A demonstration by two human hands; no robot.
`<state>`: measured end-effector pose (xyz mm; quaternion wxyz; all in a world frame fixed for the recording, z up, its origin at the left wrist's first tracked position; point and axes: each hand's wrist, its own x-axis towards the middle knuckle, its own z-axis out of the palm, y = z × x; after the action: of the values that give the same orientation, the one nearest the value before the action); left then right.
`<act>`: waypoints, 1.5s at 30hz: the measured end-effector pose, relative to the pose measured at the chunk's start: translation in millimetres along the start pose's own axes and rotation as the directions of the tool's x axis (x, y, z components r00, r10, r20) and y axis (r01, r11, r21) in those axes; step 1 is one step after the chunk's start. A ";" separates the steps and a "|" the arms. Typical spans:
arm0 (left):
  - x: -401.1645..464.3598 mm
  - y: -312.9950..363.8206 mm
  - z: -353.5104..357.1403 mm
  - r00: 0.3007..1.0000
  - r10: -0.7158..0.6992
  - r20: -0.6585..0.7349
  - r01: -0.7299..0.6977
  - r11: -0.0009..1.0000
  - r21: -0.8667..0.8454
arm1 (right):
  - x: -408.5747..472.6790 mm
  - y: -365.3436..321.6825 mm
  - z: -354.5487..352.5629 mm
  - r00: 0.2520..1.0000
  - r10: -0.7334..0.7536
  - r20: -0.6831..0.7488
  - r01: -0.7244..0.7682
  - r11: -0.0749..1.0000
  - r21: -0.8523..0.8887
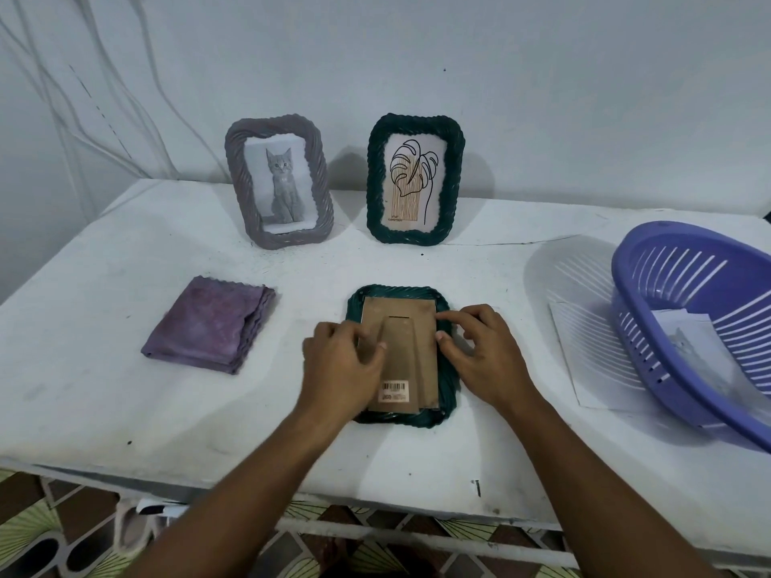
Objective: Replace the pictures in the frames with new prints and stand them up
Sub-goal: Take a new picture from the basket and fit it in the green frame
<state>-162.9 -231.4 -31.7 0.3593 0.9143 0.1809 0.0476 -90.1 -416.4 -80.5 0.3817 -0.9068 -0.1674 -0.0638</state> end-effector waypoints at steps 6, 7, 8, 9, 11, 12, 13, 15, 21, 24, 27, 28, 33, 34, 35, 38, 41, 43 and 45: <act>16.8 -12.4 -22.7 0.992 0.068 0.109 -0.076 0.995 0.070 | 1.0 0.4 -1.2 1.000 0.018 0.020 -0.018 1.000 -0.001; 16.7 -13.0 -21.6 0.990 0.081 0.115 -0.090 0.993 0.078 | 0.9 0.0 -1.2 1.000 0.022 0.021 -0.022 1.000 -0.003; 16.4 -13.5 -20.5 0.990 0.088 0.113 -0.098 0.992 0.079 | 0.7 -0.4 -1.3 0.999 0.027 0.024 -0.027 1.000 -0.005; 15.9 -13.8 -19.6 0.990 0.093 0.108 -0.102 0.992 0.080 | 0.5 -0.8 -1.5 0.999 0.027 0.025 -0.027 1.000 -0.007; 15.7 -14.9 -18.2 0.990 0.103 0.100 -0.112 0.990 0.084 | 0.3 -1.6 -1.7 0.999 0.028 0.017 -0.028 1.000 0.002; 15.8 -15.2 -18.2 0.989 0.110 0.098 -0.119 0.989 0.087 | 0.3 -2.3 -1.8 0.999 0.033 0.011 -0.034 0.999 0.012; 16.0 -15.5 -18.3 0.988 0.120 0.099 -0.129 0.988 0.091 | 0.3 -3.0 -2.1 0.999 0.039 0.011 -0.039 0.999 0.018; 16.6 -16.4 -18.1 0.985 0.135 0.104 -0.145 0.985 0.094 | 0.2 -3.2 -2.7 0.998 0.046 0.040 -0.046 0.999 0.000; 23.2 -18.4 -19.9 0.972 0.177 0.154 -0.201 0.968 0.153 | 0.5 -7.0 -4.9 0.994 0.066 0.092 -0.064 0.998 -0.022; 37.6 -16.0 -22.9 0.965 0.199 0.174 -0.229 0.958 0.175 | 10.3 -15.0 -10.8 0.966 0.153 0.209 -0.147 0.988 -0.043; 59.1 -12.7 -22.3 0.949 0.220 0.224 -0.267 0.941 0.206 | 29.0 -25.7 -17.8 0.907 0.259 0.332 -0.233 0.965 -0.118; 65.5 -11.2 -21.6 0.943 0.214 0.254 -0.274 0.934 0.230 | 33.6 -29.0 -19.1 0.894 0.273 0.355 -0.233 0.961 -0.150; 85.0 -11.4 -20.9 0.919 0.167 0.356 -0.280 0.914 0.295 | 41.3 -39.3 -21.2 0.854 0.289 0.433 -0.207 0.951 -0.228; 86.7 -12.5 -20.9 0.918 0.171 0.359 -0.285 0.912 0.295 | 42.2 -40.4 -21.7 0.848 0.296 0.439 -0.211 0.949 -0.233; 88.0 -13.6 -20.8 0.917 0.174 0.359 -0.287 0.912 0.291 | 43.4 -41.5 -22.0 0.843 0.303 0.444 -0.213 0.947 -0.240; 91.9 -14.7 -20.1 0.914 0.182 0.362 -0.292 0.916 0.275 | 47.0 -44.8 -21.7 0.829 0.315 0.463 -0.204 0.940 -0.274; 95.1 -13.8 -20.6 0.910 0.194 0.367 -0.302 0.917 0.262 | 49.5 -47.2 -20.1 0.819 0.325 0.472 -0.201 0.934 -0.294; 96.2 -14.4 -21.2 0.909 0.200 0.366 -0.302 0.921 0.247 | 50.2 -48.4 -18.2 0.820 0.336 0.463 -0.212 0.930 -0.299; 97.2 -16.4 -20.9 0.910 0.199 0.363 -0.296 0.926 0.235 | 50.2 -49.2 -16.5 0.824 0.344 0.449 -0.222 0.927 -0.303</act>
<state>-81.9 -171.5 -31.6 0.2403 0.9667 0.0041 -0.0881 -60.2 -383.2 -23.8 0.2201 -0.9461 -0.1132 0.2088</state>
